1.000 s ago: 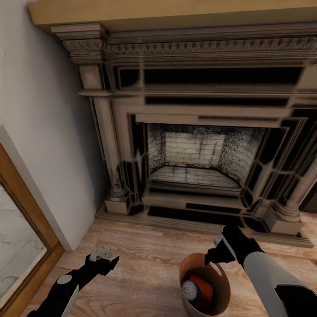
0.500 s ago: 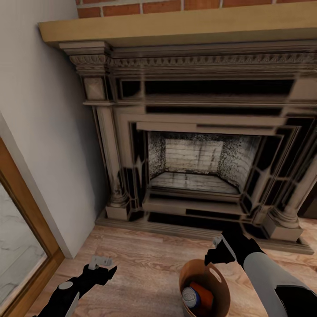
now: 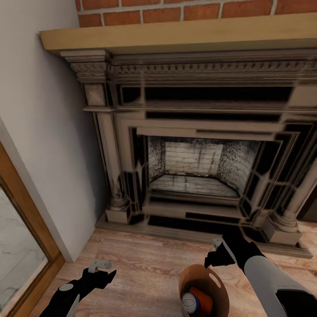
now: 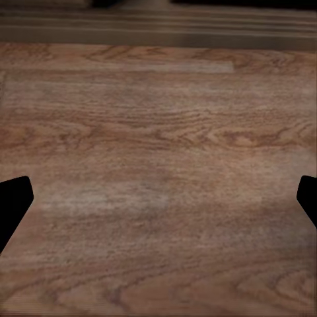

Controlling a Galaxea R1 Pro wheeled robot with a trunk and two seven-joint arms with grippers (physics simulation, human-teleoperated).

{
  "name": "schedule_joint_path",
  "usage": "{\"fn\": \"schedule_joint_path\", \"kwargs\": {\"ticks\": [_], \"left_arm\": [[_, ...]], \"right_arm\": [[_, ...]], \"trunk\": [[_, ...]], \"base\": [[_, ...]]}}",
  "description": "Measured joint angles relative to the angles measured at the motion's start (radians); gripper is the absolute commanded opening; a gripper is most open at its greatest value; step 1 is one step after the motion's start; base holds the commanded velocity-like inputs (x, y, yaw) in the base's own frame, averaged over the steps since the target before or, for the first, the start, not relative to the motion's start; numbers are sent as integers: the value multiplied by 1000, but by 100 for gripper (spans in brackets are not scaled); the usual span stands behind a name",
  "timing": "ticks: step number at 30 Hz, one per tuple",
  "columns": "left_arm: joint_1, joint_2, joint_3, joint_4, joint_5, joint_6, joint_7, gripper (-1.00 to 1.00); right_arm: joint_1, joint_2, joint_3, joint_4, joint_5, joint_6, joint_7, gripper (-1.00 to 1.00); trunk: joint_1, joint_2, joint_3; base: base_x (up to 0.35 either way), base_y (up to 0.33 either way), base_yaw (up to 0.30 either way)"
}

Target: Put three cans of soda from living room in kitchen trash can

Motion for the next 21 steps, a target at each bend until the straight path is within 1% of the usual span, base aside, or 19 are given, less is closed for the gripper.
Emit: {"fn": "schedule_joint_path", "kwargs": {"ticks": [2,6,8,13,15,16,18,21], "left_arm": [[-2,0,0,10,0,0,0,100],[-4,0,0,23,0,0,0,100],[-4,0,0,28,0,0,2,100],[-5,-1,0,31,0,0,20,100],[-6,-1,-1,32,0,0,26,100],[-7,-1,-1,32,0,0,29,100],[-7,-1,-1,32,0,0,31,100],[-7,-2,-1,33,0,0,32,100]], "right_arm": [[1,0,-1,-1,0,-3,0,100],[11,-1,-1,-1,1,-36,-2,100],[26,-2,-2,-1,1,-62,-3,100],[41,-1,-6,-1,1,-77,-4,100],[49,0,-19,-2,1,-88,-4,100],[56,0,-35,-2,1,-106,-4,100],[62,0,-52,-1,2,-128,-4,100],[72,0,-69,-1,2,-155,-4,100]], "trunk": [[-8,14,6],[-23,42,19],[-31,56,25],[-50,91,41],[-57,105,47],[-61,112,50],[-69,126,56],[-80,147,66]], "base": [[0,0,0],[0,0,0],[0,0,0],[0,0,0],[0,0,0],[0,0,0],[0,0,0],[0,0,0]]}}
